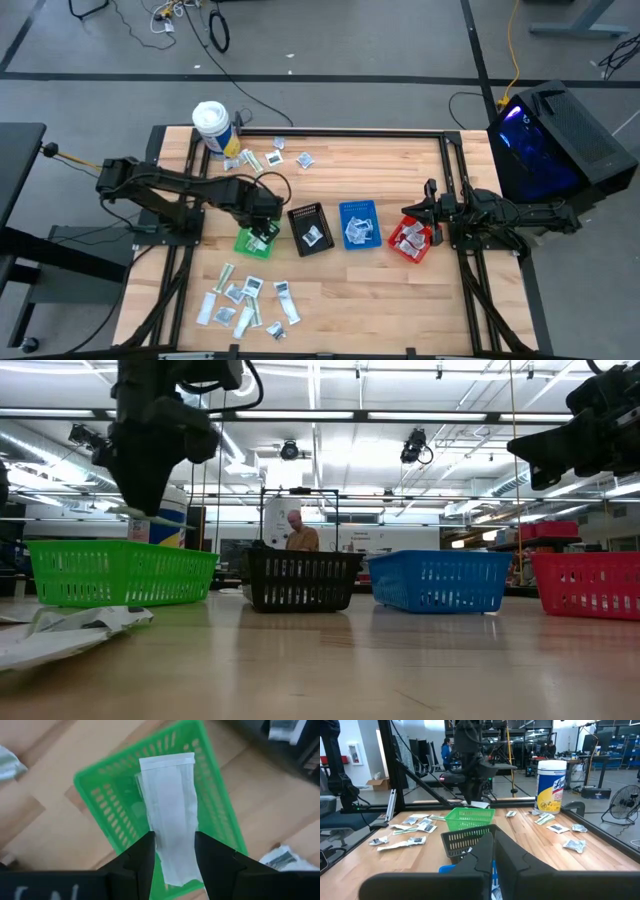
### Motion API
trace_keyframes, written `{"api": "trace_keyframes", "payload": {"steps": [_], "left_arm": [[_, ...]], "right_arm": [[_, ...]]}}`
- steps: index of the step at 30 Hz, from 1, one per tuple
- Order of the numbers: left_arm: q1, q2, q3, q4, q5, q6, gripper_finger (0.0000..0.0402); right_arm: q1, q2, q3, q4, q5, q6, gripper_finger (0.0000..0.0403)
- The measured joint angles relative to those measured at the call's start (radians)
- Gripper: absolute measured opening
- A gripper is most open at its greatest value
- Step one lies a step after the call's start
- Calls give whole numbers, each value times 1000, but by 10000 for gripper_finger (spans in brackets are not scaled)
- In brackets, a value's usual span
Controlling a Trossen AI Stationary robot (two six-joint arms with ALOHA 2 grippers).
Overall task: Pick & Place First Aid Supplies
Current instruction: Put the bandage into the green basket
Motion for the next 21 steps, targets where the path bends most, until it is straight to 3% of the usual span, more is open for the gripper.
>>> {"api": "trace_keyframes", "payload": {"steps": [10,21], "left_arm": [[-60,1,-12,16,16,-156,145],[-63,18,-12,63,-11,-184,145]], "right_arm": [[0,0,0,0,0,0,23],[0,0,0,0,0,0,23]]}}
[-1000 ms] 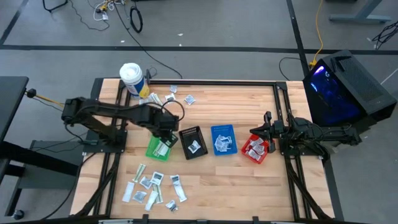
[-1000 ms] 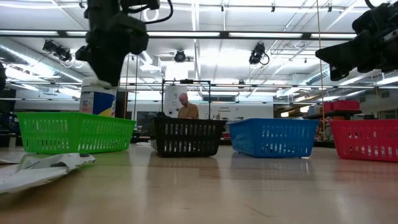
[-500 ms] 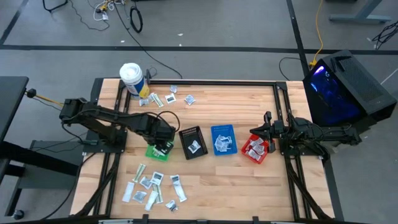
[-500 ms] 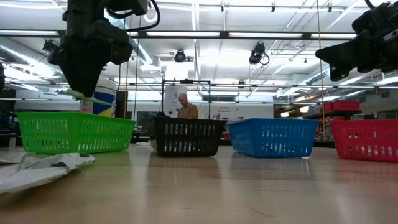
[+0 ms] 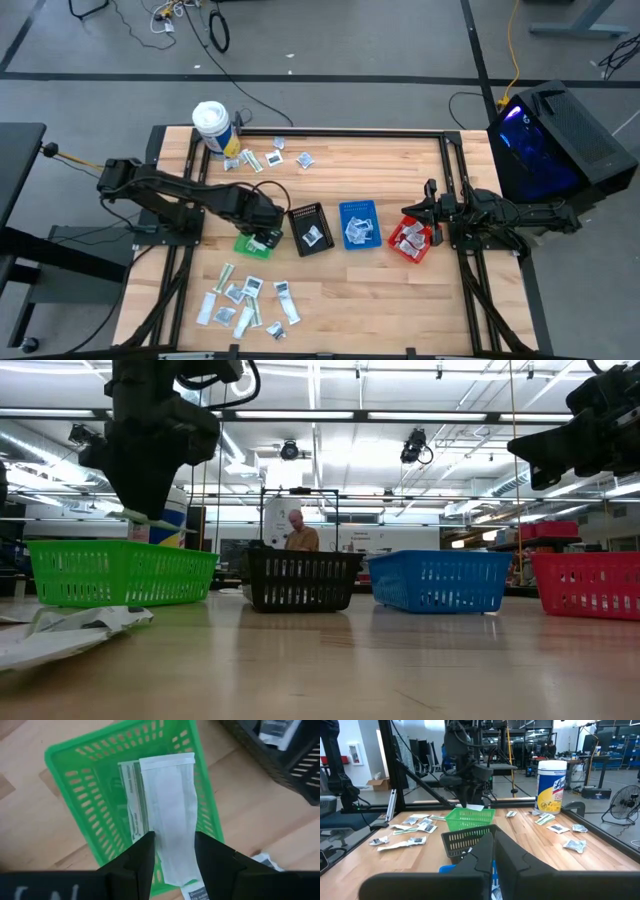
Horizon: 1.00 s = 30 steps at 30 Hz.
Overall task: Pick & Place First Aid Supplies
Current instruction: Put the bandage into the green basket
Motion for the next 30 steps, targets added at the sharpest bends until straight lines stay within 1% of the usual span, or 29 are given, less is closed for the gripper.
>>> {"api": "trace_keyframes", "payload": {"steps": [2,7,14,21,24,28,30], "left_arm": [[0,10,-8,13,2,-3,145],[1,22,-70,93,56,-54,145],[8,22,-82,98,35,-77,145],[25,22,-82,97,18,-16,147],[27,21,-82,97,18,-12,162],[41,21,-82,97,43,16,203],[51,21,-80,96,61,58,225]], "right_arm": [[0,0,0,0,0,0,23],[0,0,0,0,0,0,23],[0,0,0,0,0,0,23],[0,0,0,0,0,0,23],[0,0,0,0,0,0,23],[0,0,0,0,0,0,23],[0,0,0,0,0,0,23]]}}
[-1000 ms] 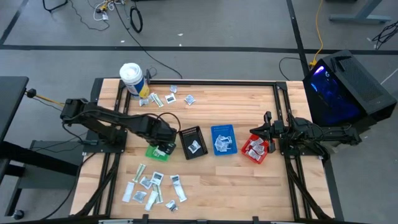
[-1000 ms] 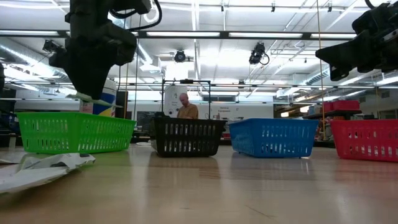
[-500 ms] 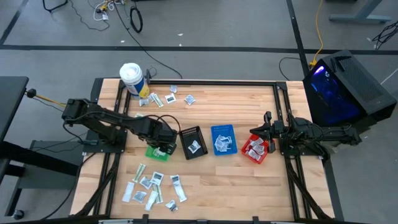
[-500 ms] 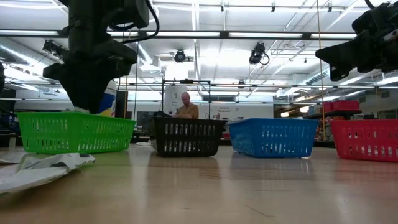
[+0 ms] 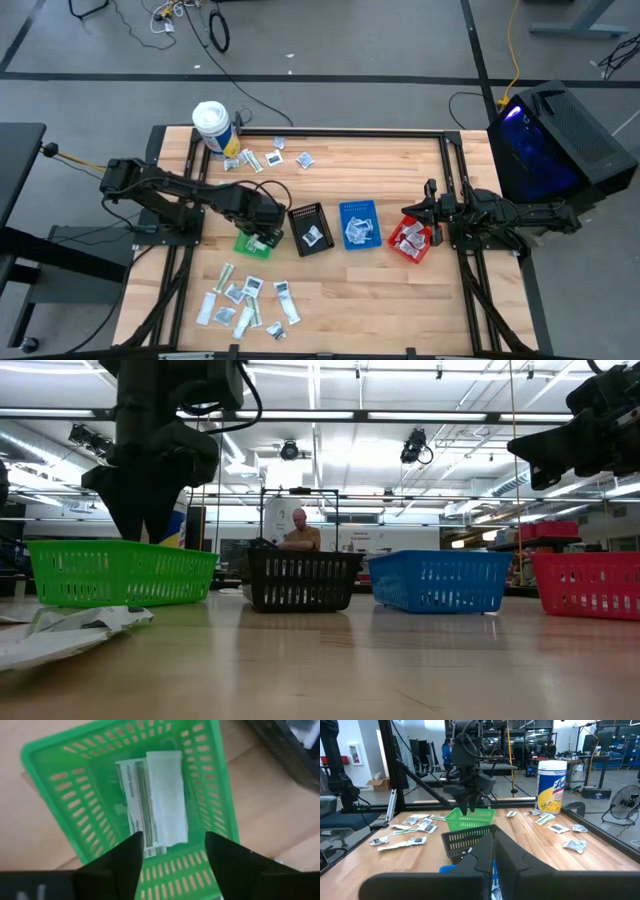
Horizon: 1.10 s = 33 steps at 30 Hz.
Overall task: Pick & Place First Aid Supplies
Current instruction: Put the bandage into the green basket, then put the towelette pack into the black basket
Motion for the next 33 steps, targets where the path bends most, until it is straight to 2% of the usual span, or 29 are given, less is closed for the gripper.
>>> {"api": "trace_keyframes", "payload": {"steps": [5,11,17,24,30,33], "left_arm": [[37,-4,0,0,69,67,260],[92,-6,48,-71,110,145,264],[182,-6,198,-170,20,359,256],[307,-3,334,-168,-83,683,255],[423,-3,386,-163,-97,922,254],[468,-3,397,-159,-97,951,255]], "right_arm": [[0,0,0,0,0,0,23],[0,0,0,0,0,0,23],[0,0,0,0,0,0,23],[0,0,0,0,0,0,23],[0,0,0,0,0,0,23],[0,0,0,0,0,0,23]]}}
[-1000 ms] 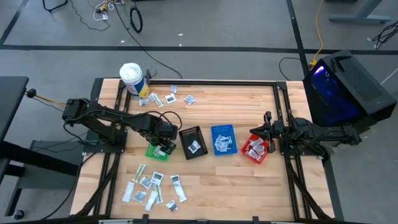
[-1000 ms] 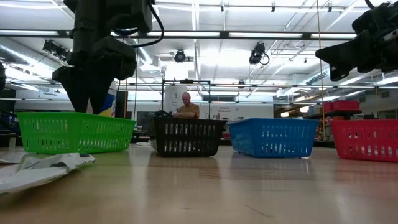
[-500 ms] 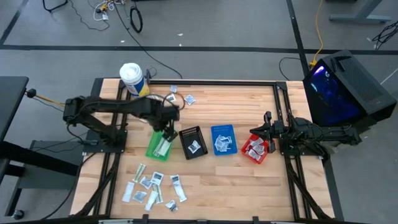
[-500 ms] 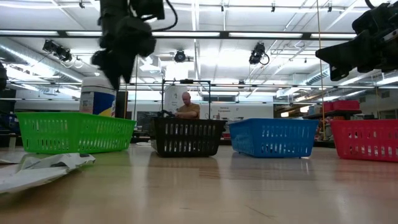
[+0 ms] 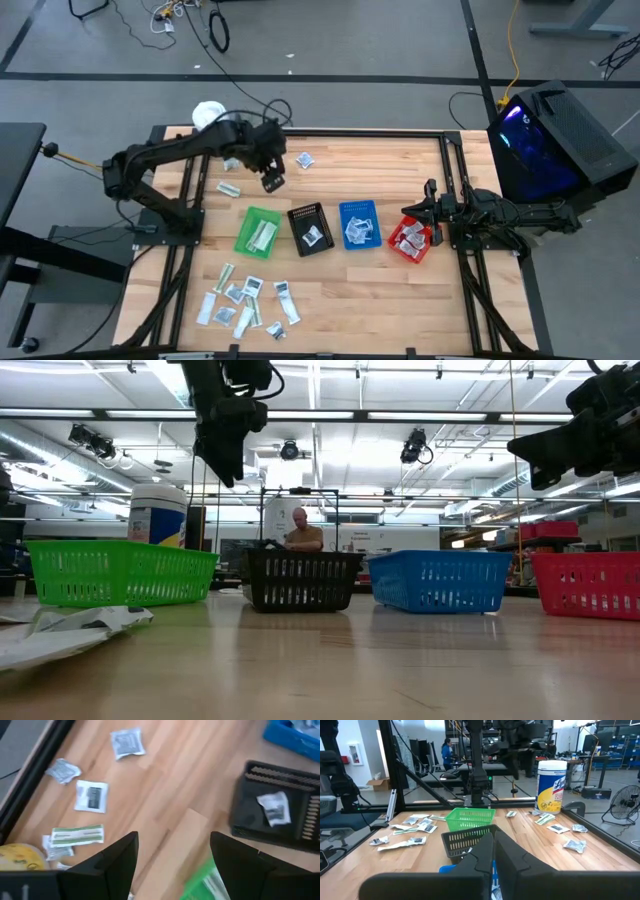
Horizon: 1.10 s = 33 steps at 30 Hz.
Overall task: Pick & Place First Aid Supplies
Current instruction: Put the towelette pack into the black basket
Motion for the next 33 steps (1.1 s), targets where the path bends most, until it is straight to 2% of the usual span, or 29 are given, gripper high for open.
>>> {"api": "trace_keyframes", "payload": {"steps": [6,11,20,28,33], "left_arm": [[65,35,2,38,5,-35,265],[104,114,36,36,39,-83,294],[171,281,245,9,95,-87,350],[195,454,436,-14,107,-53,353],[197,523,462,-12,92,-49,353]], "right_arm": [[0,0,0,0,0,0,23],[0,0,0,0,0,0,23],[0,0,0,0,0,0,23],[0,0,0,0,0,0,23],[0,0,0,0,0,0,23]]}}
